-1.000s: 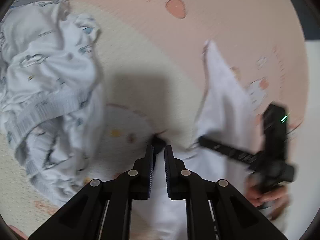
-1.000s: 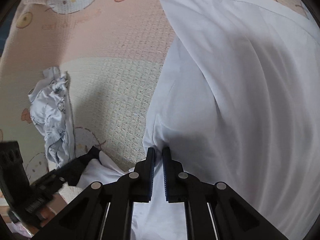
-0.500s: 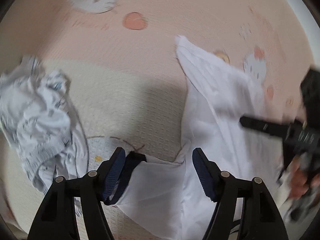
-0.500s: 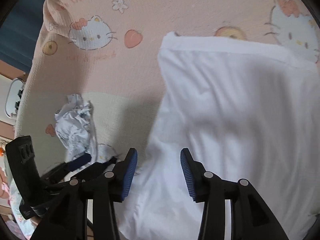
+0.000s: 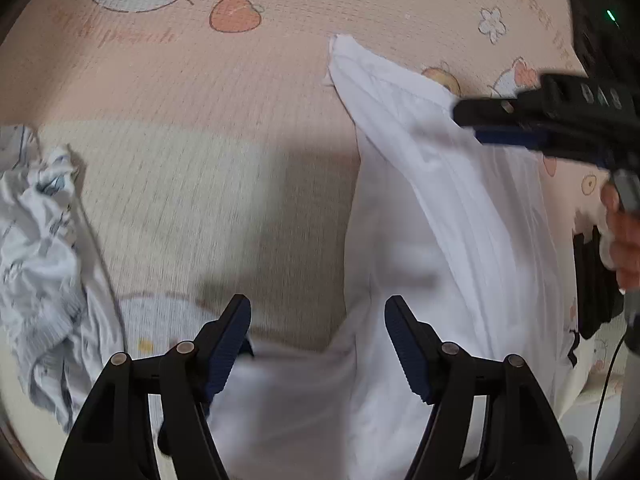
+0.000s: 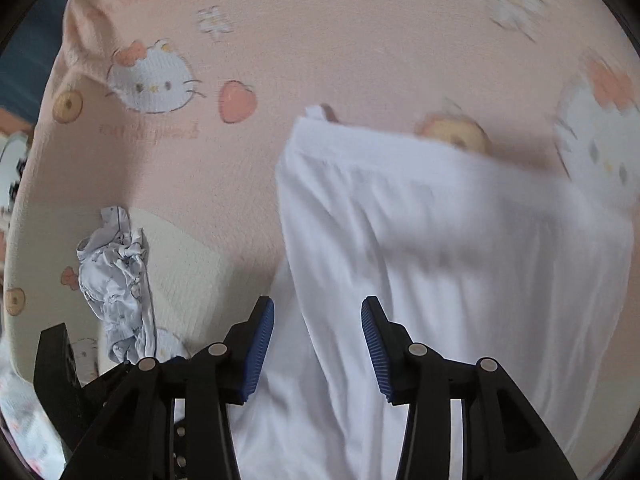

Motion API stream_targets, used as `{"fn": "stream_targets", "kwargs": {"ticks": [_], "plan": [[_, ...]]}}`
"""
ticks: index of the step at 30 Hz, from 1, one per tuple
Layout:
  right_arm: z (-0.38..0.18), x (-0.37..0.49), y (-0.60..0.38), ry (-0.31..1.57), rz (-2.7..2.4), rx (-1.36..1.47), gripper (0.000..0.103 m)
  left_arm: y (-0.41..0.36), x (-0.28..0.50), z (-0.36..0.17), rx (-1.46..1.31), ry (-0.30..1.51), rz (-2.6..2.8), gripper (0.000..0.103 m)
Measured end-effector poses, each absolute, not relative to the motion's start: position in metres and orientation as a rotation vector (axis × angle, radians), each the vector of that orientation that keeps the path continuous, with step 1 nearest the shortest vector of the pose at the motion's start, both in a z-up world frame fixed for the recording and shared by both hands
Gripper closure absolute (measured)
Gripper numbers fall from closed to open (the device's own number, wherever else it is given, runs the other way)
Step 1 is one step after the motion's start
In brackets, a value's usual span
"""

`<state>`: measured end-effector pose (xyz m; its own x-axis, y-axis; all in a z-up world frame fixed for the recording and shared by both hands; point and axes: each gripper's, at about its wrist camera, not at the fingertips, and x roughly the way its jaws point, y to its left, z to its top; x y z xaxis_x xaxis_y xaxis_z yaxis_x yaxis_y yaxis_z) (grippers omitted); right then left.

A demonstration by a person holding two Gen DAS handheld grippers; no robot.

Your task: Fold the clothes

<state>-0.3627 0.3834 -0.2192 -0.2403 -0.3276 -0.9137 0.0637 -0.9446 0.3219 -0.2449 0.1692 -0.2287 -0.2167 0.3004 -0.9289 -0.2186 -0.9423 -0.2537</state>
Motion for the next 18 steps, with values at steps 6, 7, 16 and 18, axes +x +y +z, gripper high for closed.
{"fn": "stream_targets", "kwargs": {"ticks": [6, 7, 16, 18], "plan": [[-0.221, -0.402, 0.391, -0.145, -2.301, 1.749, 0.058, 0.179, -0.276, -0.227, -1.723, -0.138, 2.215, 0.035], [-0.221, -0.402, 0.402, -0.159, -2.320, 1.753, 0.058, 0.180, -0.282, -0.226, -1.721, -0.142, 2.221, 0.035], [-0.223, -0.393, 0.505, -0.125, -2.493, 1.791, 0.058, 0.212, -0.334, -0.218, -1.675, -0.093, 2.278, 0.035], [-0.227, -0.390, 0.526, -0.184, -2.514, 1.826, 0.058, 0.216, -0.346, -0.216, -1.677, -0.152, 2.274, 0.035]]}}
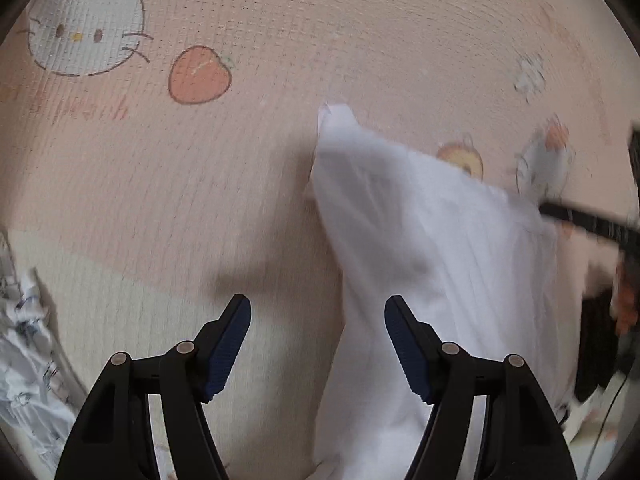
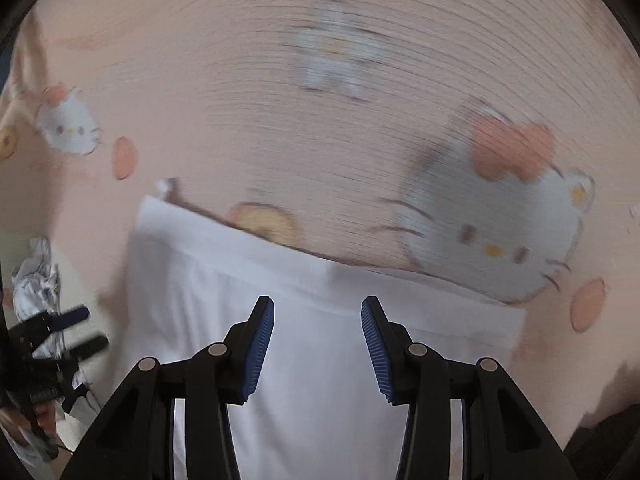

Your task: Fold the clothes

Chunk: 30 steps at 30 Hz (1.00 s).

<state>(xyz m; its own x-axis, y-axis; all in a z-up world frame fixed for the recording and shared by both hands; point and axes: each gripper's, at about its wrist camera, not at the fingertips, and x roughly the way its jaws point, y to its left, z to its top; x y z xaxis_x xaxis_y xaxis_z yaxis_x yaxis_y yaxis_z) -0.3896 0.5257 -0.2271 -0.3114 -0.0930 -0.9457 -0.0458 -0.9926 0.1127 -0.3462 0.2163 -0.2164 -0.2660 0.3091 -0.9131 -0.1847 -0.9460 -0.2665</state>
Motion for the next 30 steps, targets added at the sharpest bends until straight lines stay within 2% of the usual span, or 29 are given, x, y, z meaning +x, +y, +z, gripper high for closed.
{"fn": "stream_targets", "kwargs": {"ticks": [4, 13, 20, 24, 25, 26, 27, 28, 29, 30], "plan": [[-0.237, -0.381, 0.543, -0.279, -2.508, 1.860, 0.058, 0.225, -0.366, -0.212, -1.670, -0.229, 2.287, 0.035], [-0.267, -0.387, 0.525, -0.422, -2.449, 1.919, 0.058, 0.257, -0.396, -0.226, -1.726, -0.045, 2.315, 0.035], [-0.288, -0.399, 0.513, -0.346, -2.481, 1.984, 0.058, 0.269, -0.406, -0.225, -1.653, 0.060, 2.327, 0.036], [-0.297, -0.397, 0.519, -0.428, -2.536, 1.921, 0.059, 0.286, -0.408, -0.222, -1.596, 0.148, 2.300, 0.036], [-0.298, -0.395, 0.519, -0.424, -2.544, 1.911, 0.063, 0.290, -0.409, -0.225, -1.606, 0.172, 2.294, 0.036], [-0.298, -0.394, 0.518, -0.383, -2.558, 1.915, 0.068, 0.294, -0.410, -0.228, -1.615, 0.195, 2.287, 0.038], [-0.298, -0.393, 0.516, -0.333, -2.572, 1.921, 0.078, 0.298, -0.411, -0.232, -1.625, 0.210, 2.283, 0.046], [-0.297, -0.392, 0.514, -0.283, -2.586, 1.927, 0.084, 0.300, -0.412, -0.235, -1.635, 0.206, 2.282, 0.053], [-0.297, -0.391, 0.514, -0.260, -2.589, 1.923, 0.087, 0.302, -0.412, -0.238, -1.648, 0.204, 2.285, 0.071], [-0.297, -0.389, 0.515, -0.263, -2.590, 1.916, 0.093, 0.303, -0.411, -0.241, -1.664, 0.207, 2.293, 0.081]]}}
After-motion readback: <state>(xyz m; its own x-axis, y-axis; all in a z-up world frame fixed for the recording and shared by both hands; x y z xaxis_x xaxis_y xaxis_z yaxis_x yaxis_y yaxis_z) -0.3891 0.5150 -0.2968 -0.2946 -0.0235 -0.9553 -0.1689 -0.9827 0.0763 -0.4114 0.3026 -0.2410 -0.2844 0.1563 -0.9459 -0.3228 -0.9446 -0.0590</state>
